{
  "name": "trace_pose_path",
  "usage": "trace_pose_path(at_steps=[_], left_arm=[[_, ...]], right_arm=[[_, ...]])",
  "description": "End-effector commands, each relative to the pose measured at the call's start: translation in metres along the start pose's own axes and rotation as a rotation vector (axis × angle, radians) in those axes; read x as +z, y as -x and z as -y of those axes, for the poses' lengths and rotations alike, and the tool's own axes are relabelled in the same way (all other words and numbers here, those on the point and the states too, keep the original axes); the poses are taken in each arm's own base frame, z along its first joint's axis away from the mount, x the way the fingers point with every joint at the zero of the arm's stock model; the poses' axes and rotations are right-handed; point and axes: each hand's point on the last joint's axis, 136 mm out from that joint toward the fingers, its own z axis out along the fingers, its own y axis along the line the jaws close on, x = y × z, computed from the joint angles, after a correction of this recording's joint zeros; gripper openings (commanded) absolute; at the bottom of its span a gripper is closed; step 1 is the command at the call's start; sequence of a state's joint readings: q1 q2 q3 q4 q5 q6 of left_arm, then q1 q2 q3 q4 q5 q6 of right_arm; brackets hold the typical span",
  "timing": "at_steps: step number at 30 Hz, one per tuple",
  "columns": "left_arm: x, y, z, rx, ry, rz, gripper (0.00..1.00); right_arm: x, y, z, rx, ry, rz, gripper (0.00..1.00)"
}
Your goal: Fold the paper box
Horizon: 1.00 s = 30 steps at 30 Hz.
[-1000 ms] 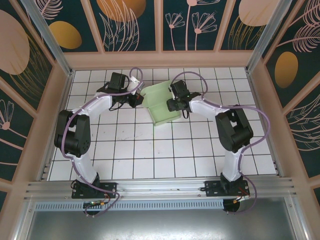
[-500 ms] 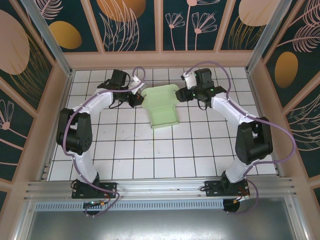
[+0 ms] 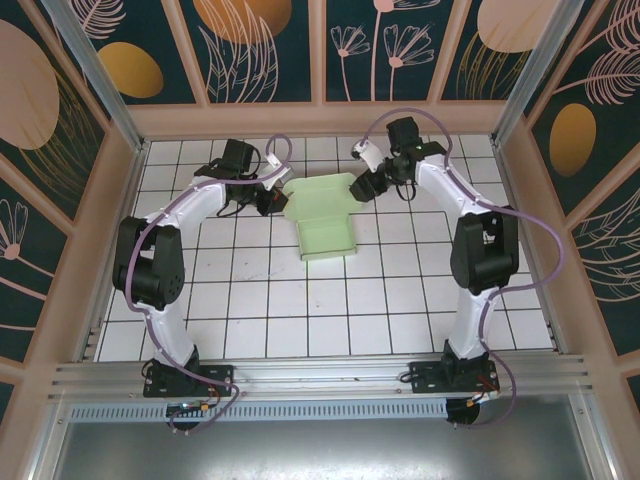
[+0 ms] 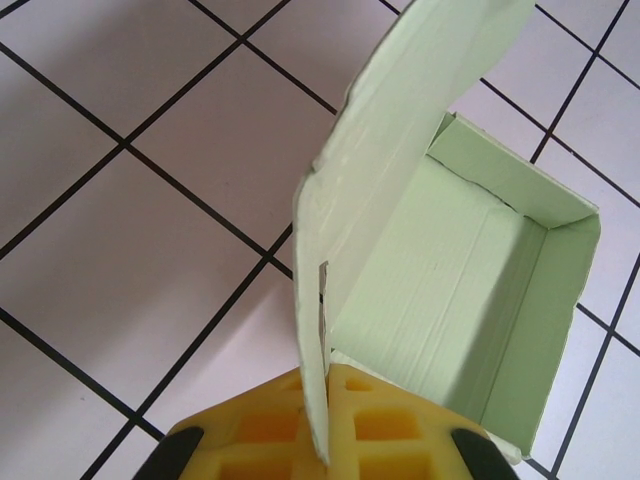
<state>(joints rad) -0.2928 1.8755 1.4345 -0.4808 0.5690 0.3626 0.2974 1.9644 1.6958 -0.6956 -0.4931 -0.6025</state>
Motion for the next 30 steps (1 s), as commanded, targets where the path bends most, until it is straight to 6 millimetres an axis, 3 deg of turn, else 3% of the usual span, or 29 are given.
trace_pose_path(at_steps=[1, 7, 14, 17, 20, 25, 30], left_arm=[[0.004, -0.012, 0.002, -0.013, -0.033, -0.046, 0.0], [0.005, -0.012, 0.003, -0.017, -0.044, -0.048, 0.0], [0.006, -0.012, 0.003, -0.014, -0.048, -0.052, 0.0], [0.007, -0.014, 0.003, -0.016, -0.052, -0.056, 0.0], [0.007, -0.014, 0.002, -0.018, -0.052, -0.057, 0.0], [0.007, -0.011, 0.004, -0.018, -0.065, -0.048, 0.0], [0.006, -0.011, 0.004, -0.017, -0.058, -0.05, 0.0]], right_arm=[[-0.004, -0.008, -0.005, -0.03, 0.083, -0.049, 0.53], [0.004, -0.007, 0.0, -0.029, 0.1, -0.066, 0.32], [0.012, -0.006, -0.006, -0.047, 0.132, -0.092, 0.31], [0.014, -0.008, -0.004, -0.047, 0.127, -0.101, 0.24], [0.014, -0.007, -0.005, -0.053, 0.128, -0.105, 0.24], [0.018, -0.007, -0.009, -0.08, 0.122, -0.115, 0.16], [0.016, -0.006, -0.009, -0.086, 0.114, -0.115, 0.0]])
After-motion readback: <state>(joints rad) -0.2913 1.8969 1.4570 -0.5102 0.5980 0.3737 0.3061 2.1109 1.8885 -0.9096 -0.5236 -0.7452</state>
